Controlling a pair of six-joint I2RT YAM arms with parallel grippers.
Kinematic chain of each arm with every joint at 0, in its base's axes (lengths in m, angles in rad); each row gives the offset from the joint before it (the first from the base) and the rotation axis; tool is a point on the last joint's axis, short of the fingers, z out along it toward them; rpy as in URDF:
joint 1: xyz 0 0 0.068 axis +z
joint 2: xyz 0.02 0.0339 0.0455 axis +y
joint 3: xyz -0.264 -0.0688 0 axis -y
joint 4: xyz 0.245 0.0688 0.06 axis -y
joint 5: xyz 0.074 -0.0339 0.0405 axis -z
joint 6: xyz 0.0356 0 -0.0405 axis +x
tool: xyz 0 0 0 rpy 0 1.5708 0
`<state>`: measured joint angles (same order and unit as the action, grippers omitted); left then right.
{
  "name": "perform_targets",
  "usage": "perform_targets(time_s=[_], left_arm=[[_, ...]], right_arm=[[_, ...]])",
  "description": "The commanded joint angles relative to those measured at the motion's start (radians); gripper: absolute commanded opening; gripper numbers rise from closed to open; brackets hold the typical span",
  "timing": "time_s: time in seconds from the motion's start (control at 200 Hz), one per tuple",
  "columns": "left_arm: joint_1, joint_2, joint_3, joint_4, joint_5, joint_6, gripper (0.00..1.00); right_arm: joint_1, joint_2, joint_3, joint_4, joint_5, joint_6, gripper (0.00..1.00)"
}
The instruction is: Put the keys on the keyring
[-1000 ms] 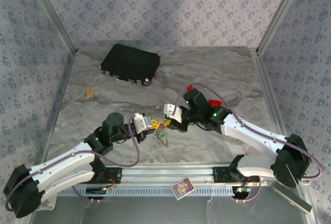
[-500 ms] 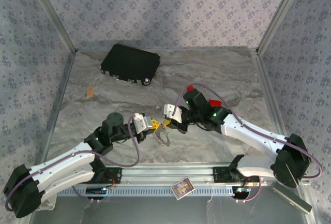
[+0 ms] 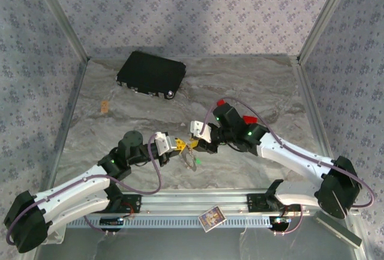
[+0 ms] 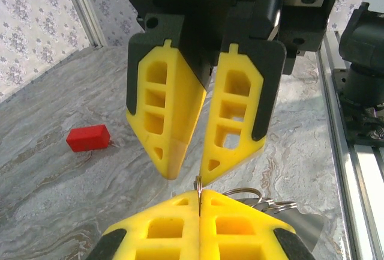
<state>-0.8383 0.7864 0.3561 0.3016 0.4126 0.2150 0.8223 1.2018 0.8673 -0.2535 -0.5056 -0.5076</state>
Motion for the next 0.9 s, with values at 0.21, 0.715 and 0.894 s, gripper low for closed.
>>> perform_targets(time_s=[0.21, 0.715, 0.894], left_arm=[[-0.005, -0.009, -0.001, 0.087, 0.034, -0.023, 0.0], [-0.004, -0.023, 0.017, 0.004, -0.023, 0.004, 0.23], [-0.005, -0.028, 0.054, -0.114, -0.034, 0.046, 0.24]], right_arm=[[0.012, -0.004, -0.02, 0.075, -0.061, 0.054, 0.22], [0.024, -0.004, 0.022, 0.015, -0.012, 0.013, 0.0], [0.039, 0.011, 0.106, -0.137, 0.061, -0.074, 0.0]])
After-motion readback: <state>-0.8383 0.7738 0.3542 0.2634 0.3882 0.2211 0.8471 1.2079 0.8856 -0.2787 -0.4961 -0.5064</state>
